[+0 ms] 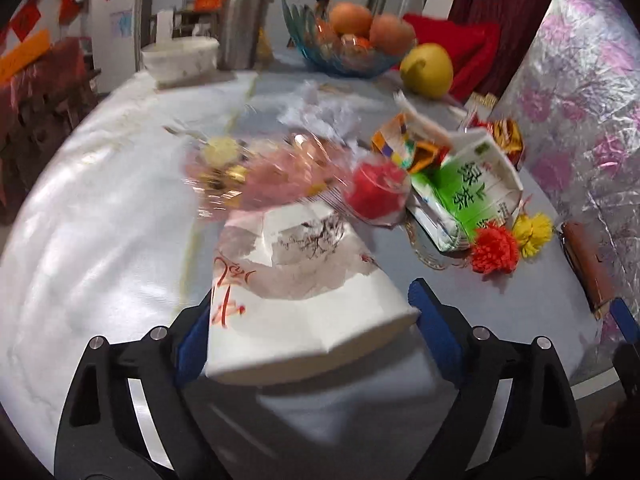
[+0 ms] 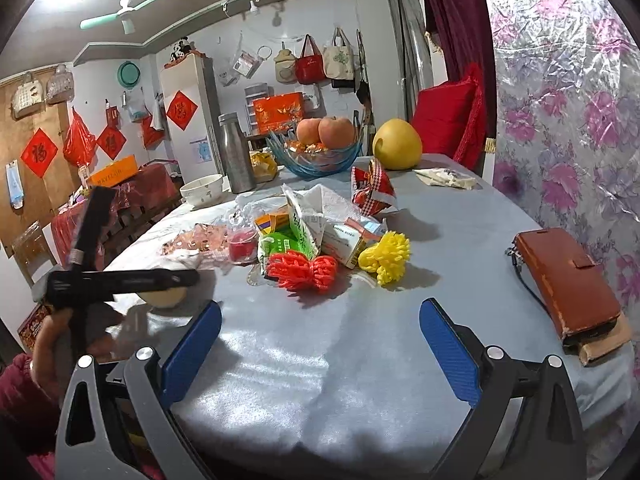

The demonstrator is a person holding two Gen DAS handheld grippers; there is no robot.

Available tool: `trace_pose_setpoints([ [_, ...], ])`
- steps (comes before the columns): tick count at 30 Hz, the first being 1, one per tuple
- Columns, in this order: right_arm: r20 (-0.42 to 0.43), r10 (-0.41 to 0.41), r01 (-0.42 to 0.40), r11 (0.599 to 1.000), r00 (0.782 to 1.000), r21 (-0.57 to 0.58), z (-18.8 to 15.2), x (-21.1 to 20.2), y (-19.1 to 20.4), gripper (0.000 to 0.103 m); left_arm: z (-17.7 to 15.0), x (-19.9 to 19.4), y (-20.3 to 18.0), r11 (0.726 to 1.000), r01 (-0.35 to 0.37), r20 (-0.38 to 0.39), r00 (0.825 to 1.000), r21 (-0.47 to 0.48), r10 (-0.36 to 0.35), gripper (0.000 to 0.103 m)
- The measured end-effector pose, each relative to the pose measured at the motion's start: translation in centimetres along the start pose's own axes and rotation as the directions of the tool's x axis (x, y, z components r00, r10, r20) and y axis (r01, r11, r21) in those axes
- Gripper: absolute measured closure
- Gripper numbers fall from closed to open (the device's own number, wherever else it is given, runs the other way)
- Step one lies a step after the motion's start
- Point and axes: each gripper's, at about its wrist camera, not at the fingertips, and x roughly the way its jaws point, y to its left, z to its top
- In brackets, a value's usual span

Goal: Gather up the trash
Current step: 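Lower the left gripper onto the white paper cup and close on it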

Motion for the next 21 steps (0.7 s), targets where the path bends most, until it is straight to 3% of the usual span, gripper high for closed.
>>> trace_pose_setpoints([
  [6,-0.016,0.024,-0.024,1.000,1.000,-0.015,1.5,6.3,1.7,0.006,-1.9,-5.0,1.8,0.999,-0.020,0.133,0.991,0.043,0.014,0.017],
  [11,-0.064,0.070,-0.071,0.997,0.995,-0.012,2.8,12.7,3.0,0.006,-3.0,-5.2,4.4,0.996,-0.086,0.113,0.990,0.025,0.083,0.018],
  [18,-0.168,0.059,-0.059,0.998,0.984,0.003,5.6,22.2,3.8,0.009,-4.2,-4.7,6.9,0.995,-0.088,0.095,0.991,-0.043,0.092,0.017],
  [21,-0.245,0.095,-0.083,0.995,0.965,0.055,6.4,25.8,3.1,0.017,-4.8,-4.6,7.2,0.995,-0.085,0.091,0.992,-0.048,0.089,0.017],
])
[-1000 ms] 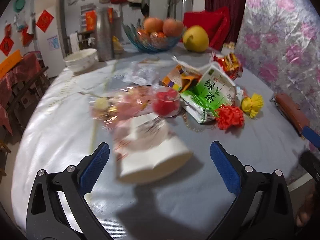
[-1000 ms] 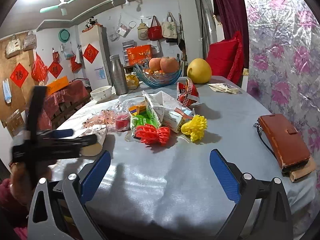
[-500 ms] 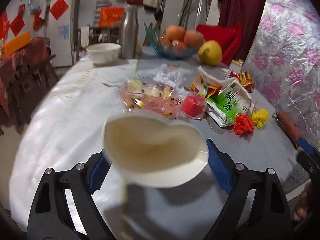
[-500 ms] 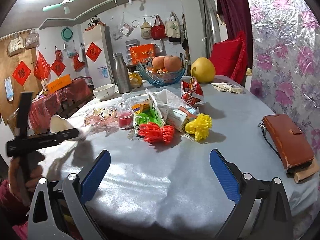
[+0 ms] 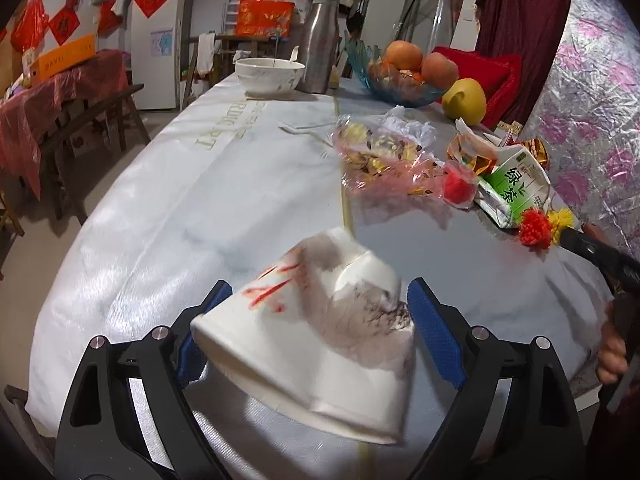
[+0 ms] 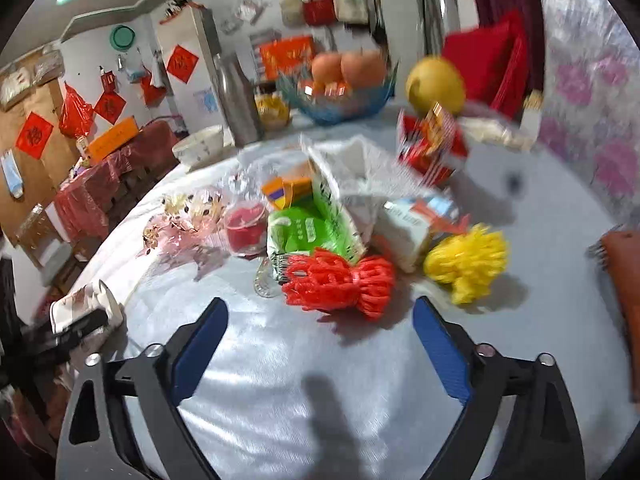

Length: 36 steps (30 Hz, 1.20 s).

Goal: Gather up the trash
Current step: 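Lower the left gripper onto the white paper cup and close on it, then carry the paper cup with the left gripper to the red wastebasket and release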

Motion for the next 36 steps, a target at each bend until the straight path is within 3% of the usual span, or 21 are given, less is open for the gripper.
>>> trace_pose_setpoints([
  [1,-0.022,0.007,-0.007,1.000,1.000,0.014,0.2,0.8,-0.1,0.026,-0.2,-0.1,0.0,1.000,-0.005,0.007,1.000,0.008,0.005,0.017],
  [3,-0.048,-0.004,0.005,1.000,0.999,0.030,0.8,2.3,-0.7,0.053,-0.4,-0.5,-0.3,0.999,-0.027,0.027,0.999,0.041,0.026,0.017],
  [4,-0.049,-0.013,0.015,0.999,0.999,0.039,0.9,2.7,-1.0,0.086,-0.5,-0.7,-0.5,0.997,-0.045,0.041,0.998,0.067,0.042,0.017],
  [5,-0.047,0.003,-0.001,0.999,0.999,0.049,0.8,2.7,-1.1,0.102,-0.6,-0.8,-0.7,0.995,-0.060,0.051,0.997,0.083,0.056,0.017],
  [7,-0.036,0.085,-0.082,0.994,0.996,0.077,0.7,2.7,-1.6,0.103,-0.7,-1.1,-0.8,0.992,-0.081,0.064,0.995,0.097,0.075,0.019],
  [12,0.003,0.101,-0.101,0.995,0.995,0.014,0.0,1.9,-0.7,0.099,-0.4,-1.8,0.0,0.998,-0.032,0.068,0.997,0.061,0.028,0.034],
  [13,0.000,0.102,-0.102,0.995,0.995,0.004,0.1,2.1,-0.6,0.094,-0.4,-1.9,0.0,0.998,-0.024,0.065,0.998,0.061,0.020,0.034],
  [14,0.005,0.095,-0.095,0.995,0.995,0.001,0.2,2.2,-0.5,0.066,-0.4,-1.9,0.0,0.998,-0.023,0.062,0.998,0.064,0.019,0.034],
  [15,0.021,0.079,-0.079,0.997,0.997,-0.001,0.3,2.2,-0.5,0.052,-0.5,-1.8,0.0,0.997,-0.030,0.061,0.998,0.066,0.026,0.032],
  [16,0.053,0.048,-0.047,0.999,0.997,-0.007,0.4,2.0,-0.4,0.045,-0.5,-1.8,0.0,0.998,-0.032,0.062,0.998,0.062,0.028,0.031],
  [19,0.044,0.030,-0.029,0.999,0.999,-0.033,1.6,3.2,0.0,0.044,-0.4,-1.3,0.2,0.999,-0.015,0.051,0.999,0.039,0.013,0.024],
  [22,-0.046,0.030,-0.030,1.000,0.998,-0.001,3.3,6.4,0.2,0.034,-0.3,-0.7,0.4,0.998,-0.052,0.049,0.998,0.020,0.051,0.009],
  [24,-0.073,0.058,-0.056,0.998,0.996,0.031,3.9,7.4,0.2,0.037,-0.3,-0.5,0.7,0.999,-0.041,0.042,0.998,-0.003,0.042,0.008],
  [26,-0.060,0.081,-0.080,0.997,0.995,0.019,4.1,7.6,0.7,0.084,-0.1,-0.5,1.1,0.999,-0.031,0.038,0.999,-0.025,0.032,0.008],
  [27,-0.056,0.097,-0.095,0.995,0.994,0.026,4.1,7.5,0.7,0.084,0.1,-0.7,1.1,0.999,-0.019,0.043,0.999,-0.028,0.020,0.010],
  [33,0.027,0.158,-0.157,0.987,0.987,-0.015,1.9,4.4,1.8,0.085,0.2,-3.0,0.1,0.997,0.079,0.090,0.993,0.023,-0.081,0.053],
  [36,0.043,0.195,-0.194,0.980,0.980,-0.040,1.4,3.1,2.3,0.084,0.2,-3.5,0.1,0.992,0.128,0.071,0.989,0.021,-0.129,0.058],
])
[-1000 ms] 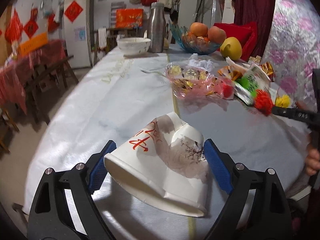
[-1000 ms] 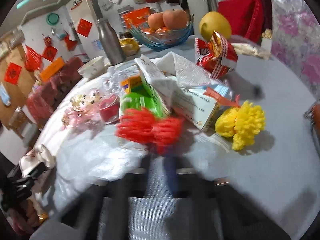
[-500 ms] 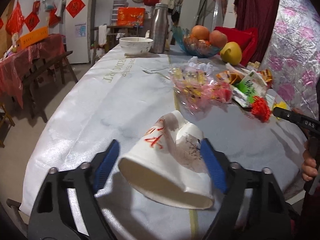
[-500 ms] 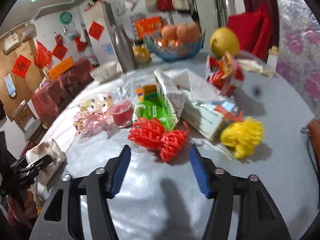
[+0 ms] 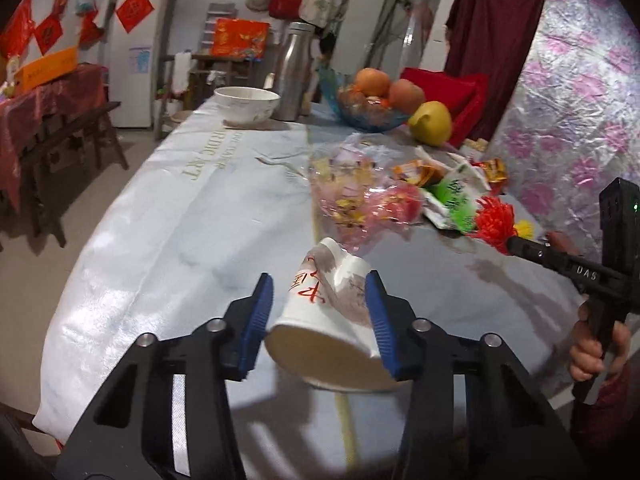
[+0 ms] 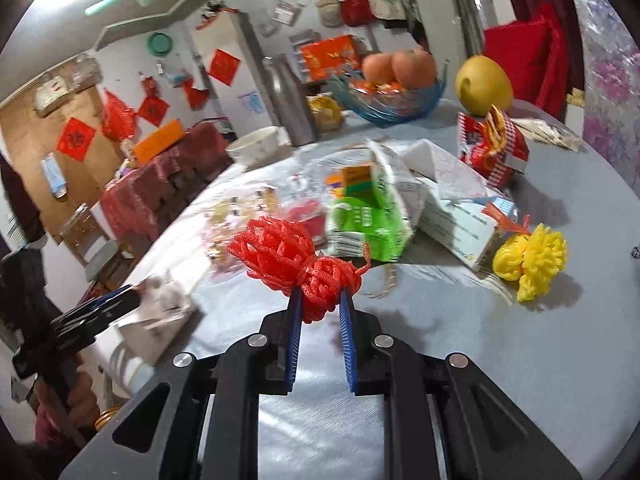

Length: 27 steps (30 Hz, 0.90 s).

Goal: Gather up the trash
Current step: 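Carry the paper cup with the left gripper to the red wastebasket and release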

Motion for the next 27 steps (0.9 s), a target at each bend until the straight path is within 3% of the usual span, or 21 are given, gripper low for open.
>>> trace_pose_setpoints([
  [3,0.010,0.013,-0.013,1.000,1.000,-0.022,-0.1,-0.3,0.7,0.084,-0.3,0.2,-0.1,1.000,0.009,-0.028,1.000,0.001,-0.009,0.058],
  [7,0.002,0.027,-0.027,0.999,1.000,-0.029,-0.2,0.0,0.7,0.083,-0.2,1.4,-0.8,0.999,0.051,-0.048,0.998,-0.015,-0.051,0.040],
  [12,-0.001,0.031,-0.031,0.999,1.000,-0.017,-0.5,0.0,0.1,0.083,-0.7,4.2,-2.5,0.998,0.069,-0.100,0.993,-0.011,-0.069,0.036],
  [14,0.005,0.034,-0.034,0.999,0.999,-0.011,-0.8,-0.3,0.1,0.084,-0.7,3.6,-3.3,0.998,0.052,-0.070,0.996,0.022,-0.050,0.046],
  [16,0.011,0.038,-0.038,0.999,0.999,-0.008,-0.9,-0.4,-0.1,0.084,-0.4,2.3,-3.4,0.998,0.043,-0.019,0.999,0.035,-0.042,0.046],
  [21,0.029,0.053,-0.053,0.998,0.998,-0.015,-0.9,-1.1,0.5,0.084,1.2,-1.6,-1.9,0.999,-0.025,0.067,0.998,0.044,0.022,0.047],
  [24,0.034,0.081,-0.079,0.996,0.996,-0.044,-0.6,-1.6,1.8,0.084,1.9,-3.8,0.3,0.993,-0.107,0.079,0.992,0.049,0.103,0.047],
  [27,0.028,0.125,-0.122,0.988,0.992,-0.099,-0.1,-1.5,4.3,0.084,1.6,-7.0,4.1,0.974,-0.225,0.066,0.973,0.032,0.223,0.047],
])
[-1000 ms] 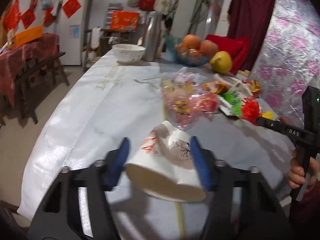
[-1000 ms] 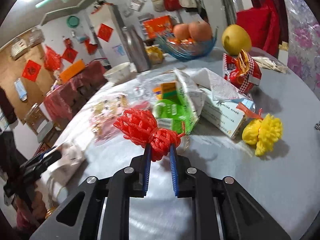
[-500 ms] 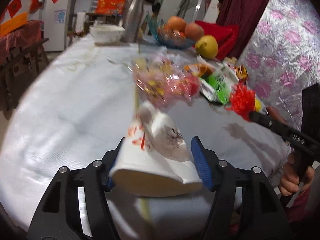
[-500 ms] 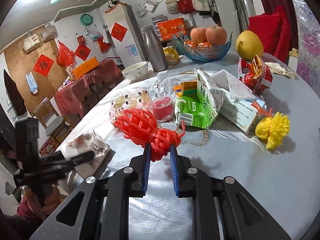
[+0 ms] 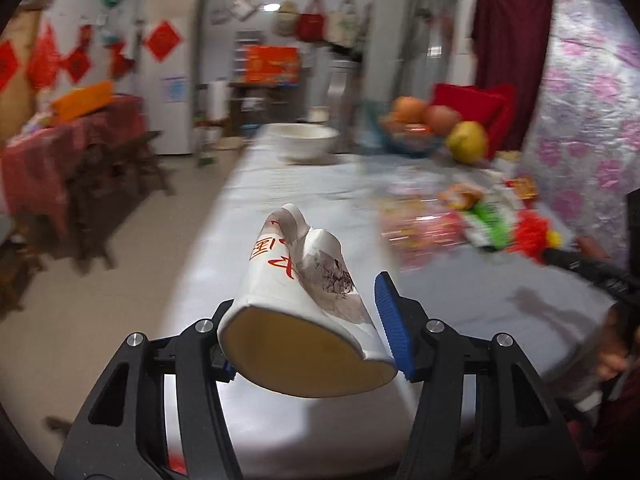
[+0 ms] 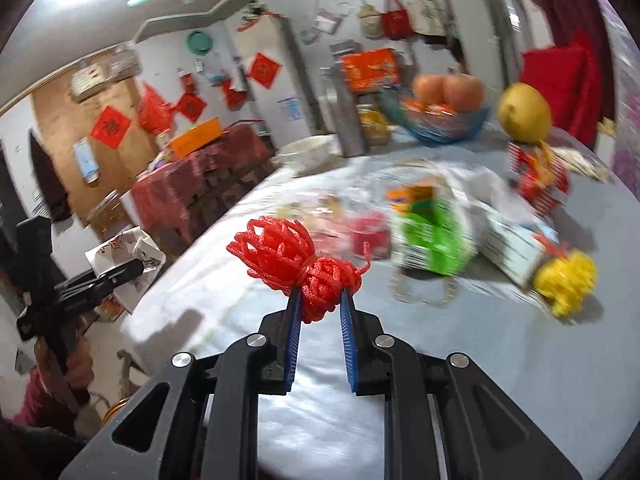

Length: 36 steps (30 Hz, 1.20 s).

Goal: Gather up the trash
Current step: 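Carry the paper cup with the left gripper to the red wastebasket and release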

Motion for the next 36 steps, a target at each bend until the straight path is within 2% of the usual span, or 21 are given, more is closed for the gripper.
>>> trace_pose_setpoints([
  [3,-0.026,0.066,-0.068,0.996,0.997,-0.056,0.8,1.2,3.2,0.084,-1.5,-2.4,5.7,0.989,-0.141,-0.039,0.989,-0.041,0.140,0.046],
  [6,-0.072,0.143,-0.149,0.984,0.987,-0.097,1.6,2.8,6.8,0.084,-3.9,-3.9,10.9,0.969,-0.217,-0.106,0.973,-0.120,0.205,0.046],
  [9,-0.128,0.210,-0.227,0.965,0.969,-0.134,2.2,4.4,10.9,0.084,-6.7,-4.0,15.4,0.947,-0.259,-0.183,0.957,-0.188,0.226,0.046],
  [11,-0.164,0.242,-0.268,0.950,0.956,-0.163,2.3,5.5,13.8,0.084,-8.3,-3.4,17.4,0.936,-0.291,-0.227,0.943,-0.197,0.245,0.046],
  [17,-0.284,0.288,-0.356,0.906,0.915,-0.228,1.8,8.6,21.5,0.084,-13.1,-0.6,20.8,0.928,-0.305,-0.337,0.915,-0.215,0.223,0.041],
  [19,-0.313,0.295,-0.375,0.896,0.903,-0.239,1.5,9.1,23.4,0.084,-14.4,0.0,21.6,0.924,-0.304,-0.367,0.907,-0.234,0.205,0.025],
  [22,-0.351,0.302,-0.402,0.878,0.886,-0.259,1.1,9.7,26.4,0.084,-15.3,0.2,22.5,0.917,-0.323,-0.370,0.902,-0.232,0.224,0.013],
  [26,-0.416,0.307,-0.440,0.855,0.856,-0.274,0.3,11.1,29.5,0.084,-15.1,-0.3,22.7,0.908,-0.364,-0.358,0.892,-0.209,0.275,0.009],
  [31,-0.509,0.292,-0.483,0.824,0.810,-0.296,-1.6,14.5,33.0,0.084,-15.1,-2.0,24.9,0.864,-0.459,-0.344,0.861,-0.207,0.375,0.007],
  [36,-0.584,0.269,-0.522,0.790,0.766,-0.321,-3.7,17.1,36.6,0.084,-15.2,-4.1,27.9,0.817,-0.515,-0.337,0.841,-0.260,0.423,0.007],
])
